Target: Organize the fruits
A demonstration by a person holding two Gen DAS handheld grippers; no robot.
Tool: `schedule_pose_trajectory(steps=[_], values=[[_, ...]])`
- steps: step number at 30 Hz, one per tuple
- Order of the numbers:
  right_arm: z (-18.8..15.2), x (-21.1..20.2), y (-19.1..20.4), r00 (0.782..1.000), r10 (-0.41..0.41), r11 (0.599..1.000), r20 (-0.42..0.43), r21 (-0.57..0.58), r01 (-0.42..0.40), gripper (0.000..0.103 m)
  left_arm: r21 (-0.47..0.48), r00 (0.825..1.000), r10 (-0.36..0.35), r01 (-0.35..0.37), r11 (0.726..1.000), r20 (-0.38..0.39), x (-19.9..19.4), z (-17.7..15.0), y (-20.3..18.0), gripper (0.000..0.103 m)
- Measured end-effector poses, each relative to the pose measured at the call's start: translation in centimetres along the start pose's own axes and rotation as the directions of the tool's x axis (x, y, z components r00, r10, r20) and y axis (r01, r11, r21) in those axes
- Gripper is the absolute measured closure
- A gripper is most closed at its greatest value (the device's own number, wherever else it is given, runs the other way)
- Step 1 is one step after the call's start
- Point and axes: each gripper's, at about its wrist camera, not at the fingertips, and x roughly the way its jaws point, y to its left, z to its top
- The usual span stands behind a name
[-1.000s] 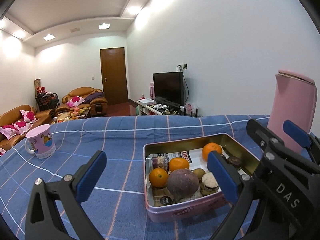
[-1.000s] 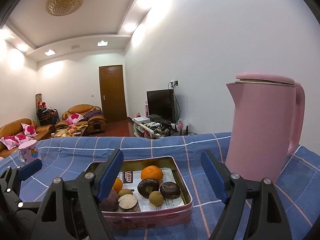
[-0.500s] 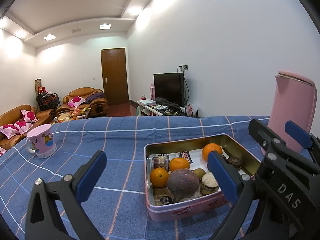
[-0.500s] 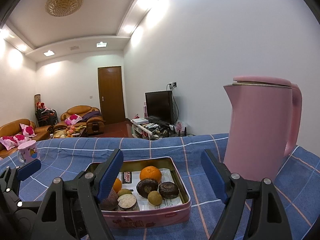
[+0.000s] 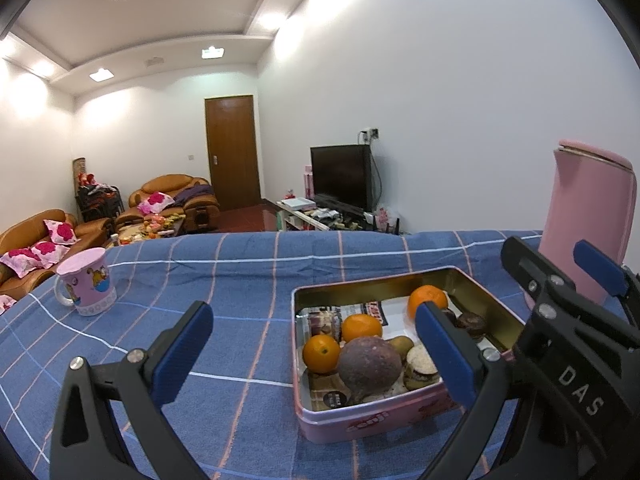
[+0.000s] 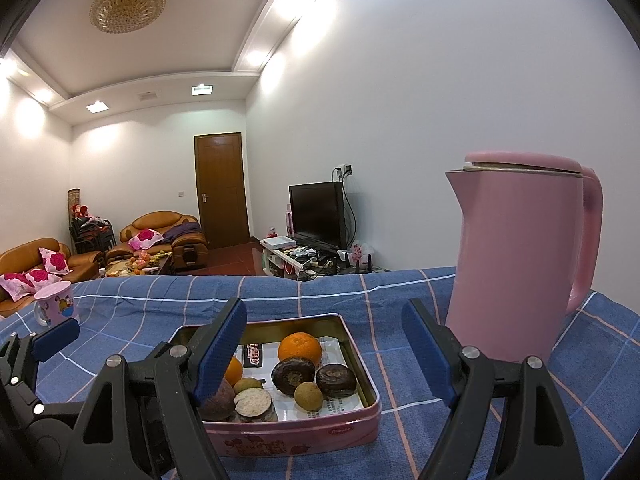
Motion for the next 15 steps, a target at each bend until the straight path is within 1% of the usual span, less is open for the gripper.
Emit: schedule_pose_trajectory(steps=[2, 6, 8, 15], values=[[0.03, 0.07, -0.03, 1.0, -0.001, 1.0, 0.0, 0.001, 0.001, 0.022, 0.007, 1.0, -0.007, 0.007, 1.0, -0.01, 0.08, 0.03, -0.12, 0.0], [0.02, 0.11, -0.06, 1.0, -0.001, 1.0, -0.002, 0.0, 0.001, 0.022, 0.022, 1.0, 0.0, 0.0, 1.0, 0.004, -0.18, 0.11, -0.51, 0.0], [0.01, 0.11, -0.06, 1.0, -0.003, 1.0, -0.003, 0.0, 0.003, 0.022, 0.024, 1.0, -0.013, 0.013, 1.0, 0.009, -0.24, 0.13, -0.58, 0.0], [-0.08, 0.22, -0.02, 1.0, -0.008, 1.0, -0.006, 0.003, 0.008, 0.022, 0.024, 1.0, -0.018, 0.018, 1.0, 0.009, -0.32, 0.21, -0.71, 0.0]])
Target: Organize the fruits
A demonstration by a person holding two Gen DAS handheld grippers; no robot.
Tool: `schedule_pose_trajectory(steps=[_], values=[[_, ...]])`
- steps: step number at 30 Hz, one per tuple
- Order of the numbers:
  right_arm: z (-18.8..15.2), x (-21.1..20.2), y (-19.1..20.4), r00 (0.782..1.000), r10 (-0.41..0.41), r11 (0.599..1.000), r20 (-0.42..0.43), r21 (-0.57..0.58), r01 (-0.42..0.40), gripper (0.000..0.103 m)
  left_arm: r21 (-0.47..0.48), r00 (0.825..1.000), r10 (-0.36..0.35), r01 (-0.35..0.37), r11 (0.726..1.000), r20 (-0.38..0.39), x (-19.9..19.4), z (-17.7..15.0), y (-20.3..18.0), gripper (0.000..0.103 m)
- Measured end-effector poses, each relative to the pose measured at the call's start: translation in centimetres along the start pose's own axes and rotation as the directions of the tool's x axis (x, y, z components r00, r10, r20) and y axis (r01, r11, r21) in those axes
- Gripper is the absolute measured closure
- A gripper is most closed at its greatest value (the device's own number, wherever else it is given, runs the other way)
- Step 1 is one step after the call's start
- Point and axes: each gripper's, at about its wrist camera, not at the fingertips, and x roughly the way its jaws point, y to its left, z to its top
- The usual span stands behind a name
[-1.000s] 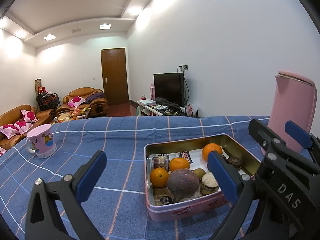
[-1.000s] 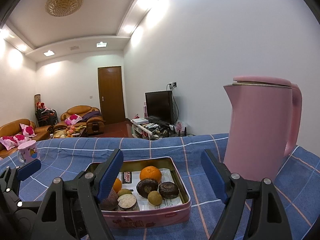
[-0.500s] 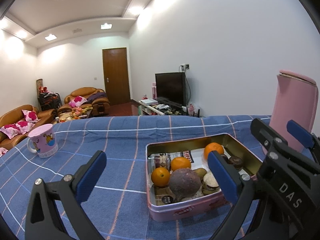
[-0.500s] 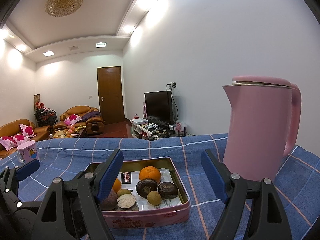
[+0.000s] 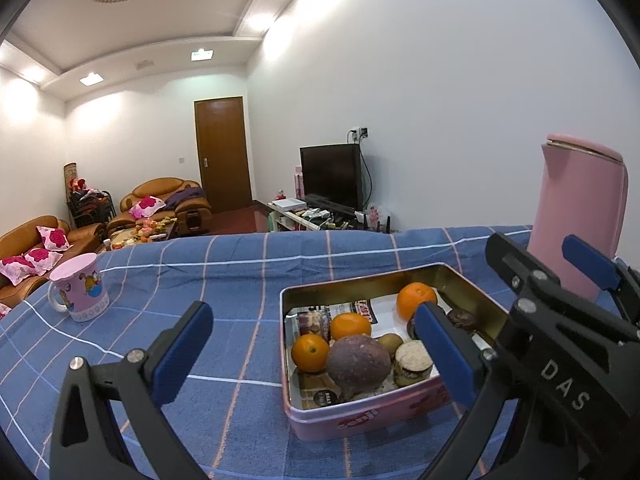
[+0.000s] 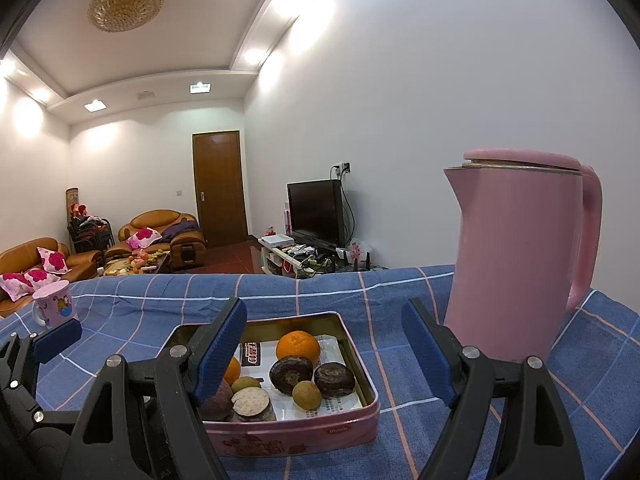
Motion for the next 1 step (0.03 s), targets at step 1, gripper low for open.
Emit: schedule_pose_trajectory(steps=[1], values=[[-0.01, 0.01, -0.06, 1.0, -0.002, 1.0, 0.0, 0.003, 0.002, 0.022, 0.0, 1.0, -0.001, 0.001, 1.0, -0.002, 0.04, -0.02, -0.04, 0.0]])
